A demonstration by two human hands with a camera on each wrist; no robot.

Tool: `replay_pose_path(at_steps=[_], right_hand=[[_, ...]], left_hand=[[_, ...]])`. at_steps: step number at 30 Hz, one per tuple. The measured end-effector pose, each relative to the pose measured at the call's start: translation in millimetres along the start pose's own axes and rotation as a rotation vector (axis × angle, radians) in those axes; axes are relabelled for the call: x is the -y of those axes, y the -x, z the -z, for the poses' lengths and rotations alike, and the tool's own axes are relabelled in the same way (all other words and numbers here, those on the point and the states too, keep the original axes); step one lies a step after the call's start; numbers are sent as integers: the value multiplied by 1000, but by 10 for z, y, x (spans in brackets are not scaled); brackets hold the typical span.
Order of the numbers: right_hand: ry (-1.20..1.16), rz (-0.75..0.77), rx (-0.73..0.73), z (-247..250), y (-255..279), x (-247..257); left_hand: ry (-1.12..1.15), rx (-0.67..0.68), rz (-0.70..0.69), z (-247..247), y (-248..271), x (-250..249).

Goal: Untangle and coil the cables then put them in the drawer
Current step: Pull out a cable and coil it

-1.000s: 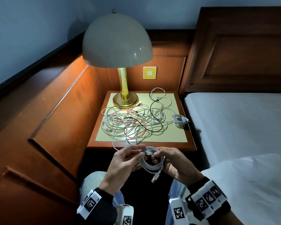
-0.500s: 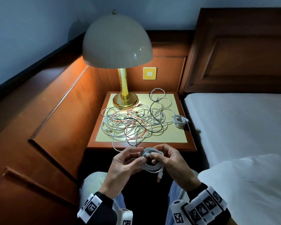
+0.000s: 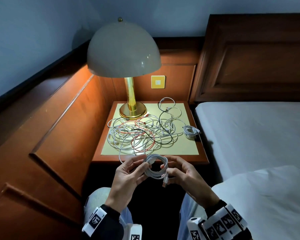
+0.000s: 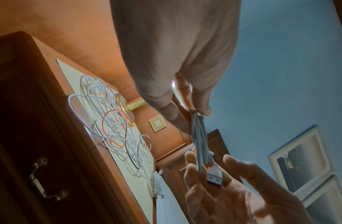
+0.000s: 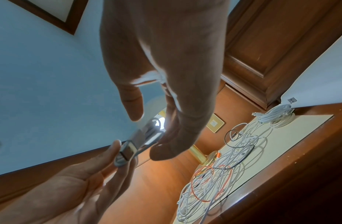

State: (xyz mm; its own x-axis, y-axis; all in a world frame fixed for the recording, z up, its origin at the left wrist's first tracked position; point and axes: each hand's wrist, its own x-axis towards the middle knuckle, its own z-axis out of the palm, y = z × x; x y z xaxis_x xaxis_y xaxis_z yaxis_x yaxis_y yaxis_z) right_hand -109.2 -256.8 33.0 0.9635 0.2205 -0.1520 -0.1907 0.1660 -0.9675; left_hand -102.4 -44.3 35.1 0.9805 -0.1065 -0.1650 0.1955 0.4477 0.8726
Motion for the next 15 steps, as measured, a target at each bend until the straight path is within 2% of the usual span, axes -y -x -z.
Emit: replay_pose_path(at_steps=[3, 9, 15], right_hand=[[61, 34, 44, 75, 37, 7], [93, 60, -18, 257, 6, -77], [84, 64, -102, 426, -26, -36]], left_hand=[[-9, -15, 11, -15, -59, 26], [-65, 37, 57, -102, -163, 92], [-146, 200, 136, -220, -277, 69]])
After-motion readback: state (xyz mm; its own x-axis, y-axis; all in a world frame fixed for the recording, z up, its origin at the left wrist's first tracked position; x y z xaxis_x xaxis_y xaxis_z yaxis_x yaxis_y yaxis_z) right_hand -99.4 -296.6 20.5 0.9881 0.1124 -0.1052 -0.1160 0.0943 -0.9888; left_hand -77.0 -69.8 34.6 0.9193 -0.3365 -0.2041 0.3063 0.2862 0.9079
